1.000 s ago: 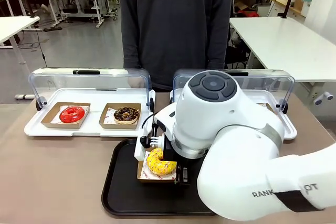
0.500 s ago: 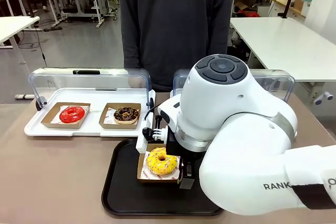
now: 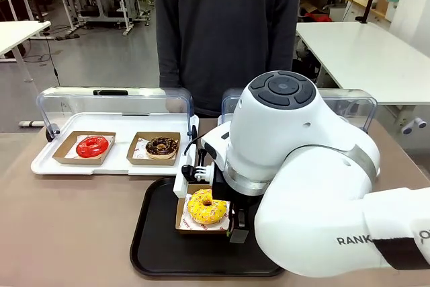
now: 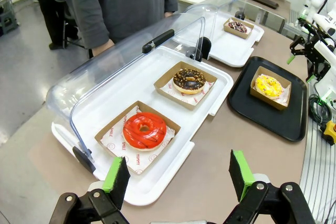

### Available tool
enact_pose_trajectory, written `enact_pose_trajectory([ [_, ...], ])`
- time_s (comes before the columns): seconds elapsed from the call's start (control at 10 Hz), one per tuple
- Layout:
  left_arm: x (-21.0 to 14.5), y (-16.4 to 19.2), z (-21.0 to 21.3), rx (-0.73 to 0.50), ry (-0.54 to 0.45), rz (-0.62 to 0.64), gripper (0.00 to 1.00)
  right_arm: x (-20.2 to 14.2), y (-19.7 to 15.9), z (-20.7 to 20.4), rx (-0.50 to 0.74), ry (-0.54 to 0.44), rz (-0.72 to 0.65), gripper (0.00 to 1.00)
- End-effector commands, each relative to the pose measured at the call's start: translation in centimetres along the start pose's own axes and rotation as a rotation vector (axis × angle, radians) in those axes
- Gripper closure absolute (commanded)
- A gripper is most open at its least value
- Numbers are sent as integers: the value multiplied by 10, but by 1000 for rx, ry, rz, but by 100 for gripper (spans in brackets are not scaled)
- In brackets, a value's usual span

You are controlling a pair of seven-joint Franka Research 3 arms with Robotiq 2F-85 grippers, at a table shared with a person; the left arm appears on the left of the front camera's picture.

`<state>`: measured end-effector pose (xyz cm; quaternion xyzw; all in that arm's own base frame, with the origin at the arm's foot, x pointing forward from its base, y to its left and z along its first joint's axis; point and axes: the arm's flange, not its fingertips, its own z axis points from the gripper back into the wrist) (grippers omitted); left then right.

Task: Move the third donut from the left to the tray.
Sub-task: Pick up the Paper togo box containing the Donut indicated by the person and place it on the Handle tray.

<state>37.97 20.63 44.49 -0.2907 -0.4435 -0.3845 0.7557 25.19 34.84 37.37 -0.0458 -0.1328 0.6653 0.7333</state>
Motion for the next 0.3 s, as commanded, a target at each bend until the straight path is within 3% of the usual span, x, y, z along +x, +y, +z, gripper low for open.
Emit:
enact_pose_trajectory([
  [0.0,1,0,2,-5,-6,-6,0,2,1,-1,-14,-6,-2,0],
  [0.2,1,0,2,-5,-6,-6,0,2,1,-1,-14,-6,-2,0],
])
